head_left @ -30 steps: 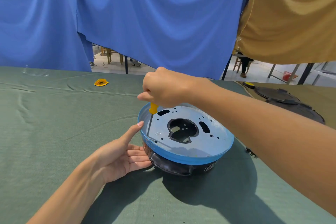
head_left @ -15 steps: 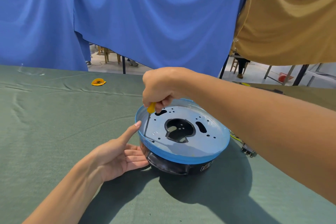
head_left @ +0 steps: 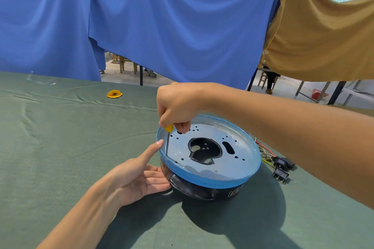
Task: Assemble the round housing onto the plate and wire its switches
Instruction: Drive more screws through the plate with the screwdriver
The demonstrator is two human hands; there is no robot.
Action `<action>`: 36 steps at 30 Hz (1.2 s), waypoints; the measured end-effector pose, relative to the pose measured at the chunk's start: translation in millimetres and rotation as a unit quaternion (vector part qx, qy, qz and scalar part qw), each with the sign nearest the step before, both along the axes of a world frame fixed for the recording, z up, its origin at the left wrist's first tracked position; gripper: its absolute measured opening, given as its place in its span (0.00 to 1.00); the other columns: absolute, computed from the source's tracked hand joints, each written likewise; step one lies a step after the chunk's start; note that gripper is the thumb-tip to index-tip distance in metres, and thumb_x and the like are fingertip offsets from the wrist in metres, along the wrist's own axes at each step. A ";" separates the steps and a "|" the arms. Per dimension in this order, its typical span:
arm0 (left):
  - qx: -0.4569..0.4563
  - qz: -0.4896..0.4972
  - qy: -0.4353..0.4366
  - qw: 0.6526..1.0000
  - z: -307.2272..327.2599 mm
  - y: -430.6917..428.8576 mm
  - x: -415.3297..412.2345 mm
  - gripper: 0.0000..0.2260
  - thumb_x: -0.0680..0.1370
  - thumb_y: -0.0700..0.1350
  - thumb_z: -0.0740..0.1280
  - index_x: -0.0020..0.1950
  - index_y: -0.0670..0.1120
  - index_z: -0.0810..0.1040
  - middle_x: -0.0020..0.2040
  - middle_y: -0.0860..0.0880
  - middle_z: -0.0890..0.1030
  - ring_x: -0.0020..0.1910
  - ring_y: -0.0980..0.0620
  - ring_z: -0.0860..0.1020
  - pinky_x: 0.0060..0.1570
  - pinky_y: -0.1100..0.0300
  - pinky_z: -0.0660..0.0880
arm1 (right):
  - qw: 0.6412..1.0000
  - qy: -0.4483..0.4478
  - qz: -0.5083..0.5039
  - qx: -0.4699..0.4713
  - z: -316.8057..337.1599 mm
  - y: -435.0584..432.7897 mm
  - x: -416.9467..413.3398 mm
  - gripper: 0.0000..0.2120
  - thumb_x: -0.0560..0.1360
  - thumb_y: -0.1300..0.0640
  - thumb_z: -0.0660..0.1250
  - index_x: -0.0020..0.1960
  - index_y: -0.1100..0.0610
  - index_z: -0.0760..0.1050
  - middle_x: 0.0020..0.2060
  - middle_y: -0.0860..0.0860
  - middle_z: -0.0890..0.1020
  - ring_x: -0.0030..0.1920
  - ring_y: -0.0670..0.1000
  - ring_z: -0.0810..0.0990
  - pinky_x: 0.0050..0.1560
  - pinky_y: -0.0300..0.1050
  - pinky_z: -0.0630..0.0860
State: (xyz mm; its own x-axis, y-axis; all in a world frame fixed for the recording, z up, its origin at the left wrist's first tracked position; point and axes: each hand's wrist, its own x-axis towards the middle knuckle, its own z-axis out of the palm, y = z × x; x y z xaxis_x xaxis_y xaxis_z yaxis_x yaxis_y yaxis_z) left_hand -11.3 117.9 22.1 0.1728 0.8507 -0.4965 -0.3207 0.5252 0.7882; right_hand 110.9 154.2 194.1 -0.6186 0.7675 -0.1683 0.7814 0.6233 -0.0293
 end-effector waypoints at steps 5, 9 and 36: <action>0.001 -0.004 -0.009 1.000 -1.2 -1.0 -1.4 0.42 0.59 0.60 0.79 0.58 0.28 0.74 0.45 0.33 0.84 0.40 0.40 0.85 0.36 0.50 0.83 | 0.983 0.044 -0.137 -0.114 3.8 6.5 3.7 0.14 0.80 0.57 0.63 0.37 0.62 0.73 0.22 0.52 0.76 0.18 0.47 0.69 0.21 0.33 0.65; 0.002 -0.005 -0.009 1.000 -1.1 -1.3 -0.9 0.41 0.59 0.60 0.79 0.56 0.28 0.75 0.44 0.34 0.84 0.38 0.41 0.85 0.35 0.51 0.82 | 0.996 -0.059 -0.032 -0.059 16.2 -0.7 11.5 0.10 0.76 0.53 0.70 0.50 0.59 0.78 0.33 0.50 0.76 0.24 0.46 0.73 0.21 0.31 0.67; -0.001 -0.014 -0.022 1.000 -0.5 -0.9 -1.1 0.42 0.58 0.60 0.78 0.57 0.27 0.75 0.47 0.34 0.83 0.39 0.40 0.84 0.37 0.49 0.83 | 0.969 -0.003 -0.191 -0.154 1.3 10.7 -5.0 0.10 0.82 0.61 0.58 0.45 0.65 0.71 0.33 0.58 0.76 0.19 0.46 0.60 0.18 0.34 0.57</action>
